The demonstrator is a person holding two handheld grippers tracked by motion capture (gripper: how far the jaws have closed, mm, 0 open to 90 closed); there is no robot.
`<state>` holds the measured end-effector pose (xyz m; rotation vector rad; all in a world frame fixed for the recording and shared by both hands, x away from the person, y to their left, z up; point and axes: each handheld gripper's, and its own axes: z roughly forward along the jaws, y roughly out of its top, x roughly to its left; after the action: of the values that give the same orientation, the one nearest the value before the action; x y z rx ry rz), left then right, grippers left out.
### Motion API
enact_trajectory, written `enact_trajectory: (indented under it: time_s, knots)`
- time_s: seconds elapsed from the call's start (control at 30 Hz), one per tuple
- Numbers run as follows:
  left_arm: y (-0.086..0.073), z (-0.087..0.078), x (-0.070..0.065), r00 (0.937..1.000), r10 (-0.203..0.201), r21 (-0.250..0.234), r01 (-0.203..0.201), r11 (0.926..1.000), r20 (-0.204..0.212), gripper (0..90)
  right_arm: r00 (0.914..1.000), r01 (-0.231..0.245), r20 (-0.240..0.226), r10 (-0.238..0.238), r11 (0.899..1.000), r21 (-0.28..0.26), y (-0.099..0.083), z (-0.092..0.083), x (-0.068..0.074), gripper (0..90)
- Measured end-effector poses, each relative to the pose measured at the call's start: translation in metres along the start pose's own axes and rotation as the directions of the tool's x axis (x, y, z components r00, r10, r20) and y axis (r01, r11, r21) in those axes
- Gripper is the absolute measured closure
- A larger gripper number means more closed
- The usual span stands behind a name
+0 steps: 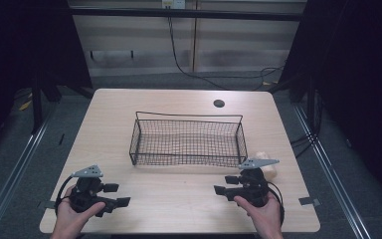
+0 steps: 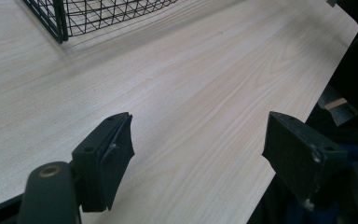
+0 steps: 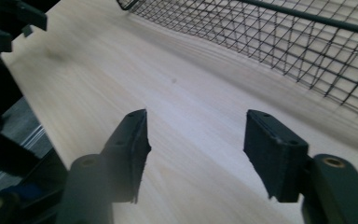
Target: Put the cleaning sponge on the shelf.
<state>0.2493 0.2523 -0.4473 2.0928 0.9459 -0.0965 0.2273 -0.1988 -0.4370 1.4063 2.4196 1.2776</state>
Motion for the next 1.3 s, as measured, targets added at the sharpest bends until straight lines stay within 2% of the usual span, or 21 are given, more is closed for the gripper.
enact_trajectory:
  time_s: [0.2,0.3,0.37,0.5,0.57,0.8,0.97,1.3]
  knots:
    - [0.0,0.001,0.001,1.0,0.002,0.009,-0.002,1.0,-0.005,23.5,0.9996,-0.017,0.021,0.017,1.0,-0.006,0.005,-0.006,0.0,39.2]
    - [0.0,0.001,0.001,1.0,0.002,0.01,-0.002,0.9999,-0.004,23.6,0.9995,-0.032,0.01,0.032,0.999,0.018,0.008,-0.007,0.001,37.8]
    - [0.0,0.001,0.0,1.0,0.0,0.005,0.0,1.0,-0.007,23.6,0.9993,-0.035,0.01,0.035,0.999,0.014,0.009,-0.008,0.001,36.6]
    - [0.0,0.001,0.001,1.0,-0.002,0.004,0.002,1.0,-0.008,23.6,0.9993,-0.034,-0.015,0.034,0.999,-0.001,0.015,-0.02,-0.001,35.6]
    - [-0.001,0.001,0.001,1.0,-0.001,0.01,0.001,1.0,-0.009,23.5,0.9995,-0.03,0.003,0.03,1.0,0.001,0.019,-0.023,-0.002,35.6]
    - [-0.001,0.002,0.001,0.9999,-0.005,0.011,0.005,0.9999,-0.011,23.5,0.999,-0.039,0.02,0.039,0.999,0.007,0.026,-0.034,-0.012,34.1]
    - [-0.001,0.003,0.001,0.9999,-0.008,0.014,0.009,0.9999,-0.013,23.5,0.9974,-0.062,0.036,0.062,0.998,-0.005,0.029,-0.042,-0.017,33.5]
    - [-0.001,0.002,0.001,0.9999,-0.005,0.012,0.005,0.9999,-0.009,23.5,0.9916,-0.119,0.06,0.115,0.991,0.063,0.043,-0.061,-0.037,31.6]
